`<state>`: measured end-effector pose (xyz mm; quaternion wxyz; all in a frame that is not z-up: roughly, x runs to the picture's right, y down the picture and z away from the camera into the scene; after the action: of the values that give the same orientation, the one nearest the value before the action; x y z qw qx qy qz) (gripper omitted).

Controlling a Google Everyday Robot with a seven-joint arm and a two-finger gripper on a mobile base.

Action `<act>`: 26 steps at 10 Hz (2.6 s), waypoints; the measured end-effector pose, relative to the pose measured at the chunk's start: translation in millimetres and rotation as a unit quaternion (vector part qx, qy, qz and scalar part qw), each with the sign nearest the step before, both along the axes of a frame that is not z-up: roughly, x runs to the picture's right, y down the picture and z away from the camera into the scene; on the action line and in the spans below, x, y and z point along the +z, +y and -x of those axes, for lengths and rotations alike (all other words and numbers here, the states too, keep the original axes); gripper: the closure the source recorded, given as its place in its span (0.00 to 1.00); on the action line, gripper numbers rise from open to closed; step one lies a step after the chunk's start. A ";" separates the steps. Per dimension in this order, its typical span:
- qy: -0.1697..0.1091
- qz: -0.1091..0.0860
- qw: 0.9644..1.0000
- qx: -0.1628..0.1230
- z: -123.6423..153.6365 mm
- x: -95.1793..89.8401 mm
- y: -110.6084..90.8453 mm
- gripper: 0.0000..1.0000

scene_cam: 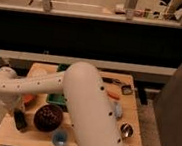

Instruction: Wipe table surface with eraser

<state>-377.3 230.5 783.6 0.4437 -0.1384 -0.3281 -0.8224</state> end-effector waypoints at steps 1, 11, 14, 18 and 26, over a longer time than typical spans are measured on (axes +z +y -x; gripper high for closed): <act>-0.007 -0.001 1.000 -0.010 11.0 1.8 -2.3 1.00; -0.071 0.009 0.993 -0.091 75.4 -43.5 56.8 1.00; -0.075 0.025 0.993 -0.092 63.5 -55.7 77.5 1.00; -0.045 0.042 0.996 -0.068 10.8 -51.3 87.4 1.00; 0.013 0.044 0.999 -0.015 -54.9 -1.4 37.8 1.00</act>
<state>-322.4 268.3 782.3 0.4292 -0.1734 -0.3558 -0.8118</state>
